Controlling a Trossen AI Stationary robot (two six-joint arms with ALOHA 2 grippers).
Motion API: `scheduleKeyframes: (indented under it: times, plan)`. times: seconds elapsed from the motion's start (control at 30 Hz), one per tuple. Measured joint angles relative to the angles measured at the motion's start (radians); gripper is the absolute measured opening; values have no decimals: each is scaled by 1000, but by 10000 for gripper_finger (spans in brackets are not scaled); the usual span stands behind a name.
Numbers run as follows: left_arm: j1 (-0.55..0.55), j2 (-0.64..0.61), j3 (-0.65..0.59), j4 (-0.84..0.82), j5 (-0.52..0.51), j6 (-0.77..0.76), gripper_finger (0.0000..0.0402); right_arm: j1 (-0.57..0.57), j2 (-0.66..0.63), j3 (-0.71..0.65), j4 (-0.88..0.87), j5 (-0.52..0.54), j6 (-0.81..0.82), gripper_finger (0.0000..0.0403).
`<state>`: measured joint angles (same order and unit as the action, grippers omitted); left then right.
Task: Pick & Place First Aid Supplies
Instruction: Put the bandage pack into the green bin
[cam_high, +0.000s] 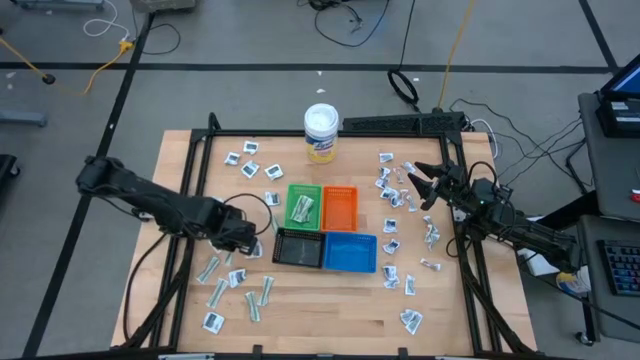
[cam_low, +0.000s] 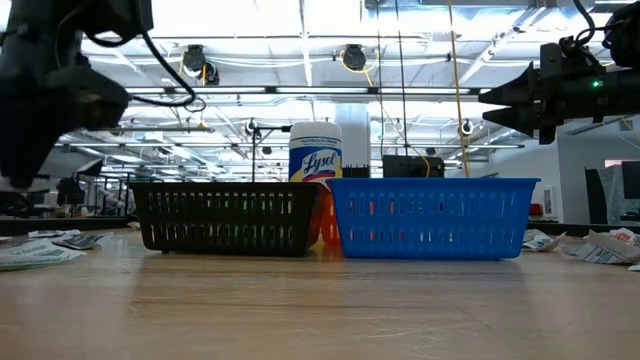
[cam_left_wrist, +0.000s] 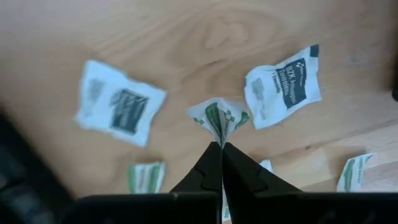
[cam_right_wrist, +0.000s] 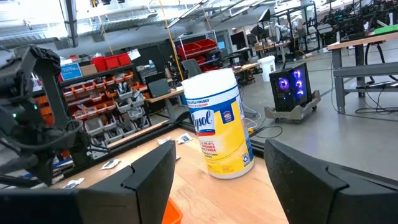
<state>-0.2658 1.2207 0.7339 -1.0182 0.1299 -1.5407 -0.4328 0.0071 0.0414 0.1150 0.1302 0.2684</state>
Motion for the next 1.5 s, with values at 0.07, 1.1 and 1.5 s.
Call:
scheduleKeyframes:
  times: [0.07,1.1,1.5]
  plan:
    - [10,-9,30,-51,0,0,2,0,0,0,0,0,0,242]
    - [322,274,455,-244,-46,242,1,0,0,0,0,0,0,242]
    - [421,525,716,-233,-45,343,0,0,0,0,1,0,0,242]
